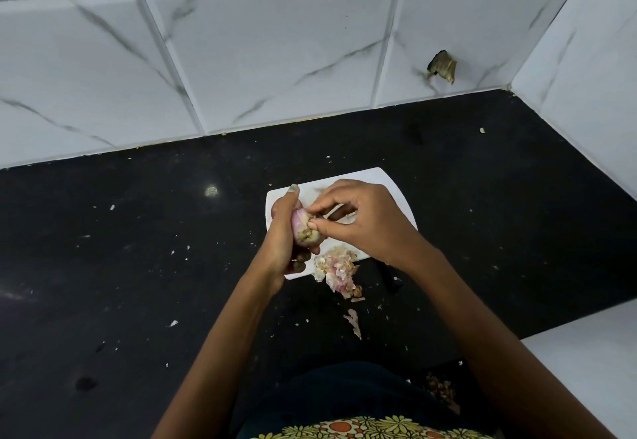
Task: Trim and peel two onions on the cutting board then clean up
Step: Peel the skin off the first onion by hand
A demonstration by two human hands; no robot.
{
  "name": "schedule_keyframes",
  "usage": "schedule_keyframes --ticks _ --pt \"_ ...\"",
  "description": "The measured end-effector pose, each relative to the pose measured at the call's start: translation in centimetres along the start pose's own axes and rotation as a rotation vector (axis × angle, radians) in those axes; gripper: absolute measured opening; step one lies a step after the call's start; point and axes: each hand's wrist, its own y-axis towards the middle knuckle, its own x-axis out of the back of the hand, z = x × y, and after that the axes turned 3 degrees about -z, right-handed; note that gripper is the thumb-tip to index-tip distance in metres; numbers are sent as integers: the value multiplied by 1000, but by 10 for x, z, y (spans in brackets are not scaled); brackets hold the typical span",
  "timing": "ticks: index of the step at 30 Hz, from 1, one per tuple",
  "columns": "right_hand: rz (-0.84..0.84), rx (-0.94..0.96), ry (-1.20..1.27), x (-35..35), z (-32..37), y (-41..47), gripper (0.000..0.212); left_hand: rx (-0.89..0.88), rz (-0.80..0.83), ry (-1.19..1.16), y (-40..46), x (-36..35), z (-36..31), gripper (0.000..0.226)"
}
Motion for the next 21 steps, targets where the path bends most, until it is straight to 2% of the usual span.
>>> schedule_keyframes --ticks 5,12,16,21 --pt "13 -23 22 3 2 1 13 -31 -25 137 2 0 -1 64" --pt "-52 -42 11 4 -2 0 8 -53 -15 209 3 0 -2 56" --pt "50 -81 24 8 2 -2 15 -16 -17 194 3 0 -5 59" --pt "85 -90 -35 7 6 -2 18 -3 26 348 6 4 -7 51"
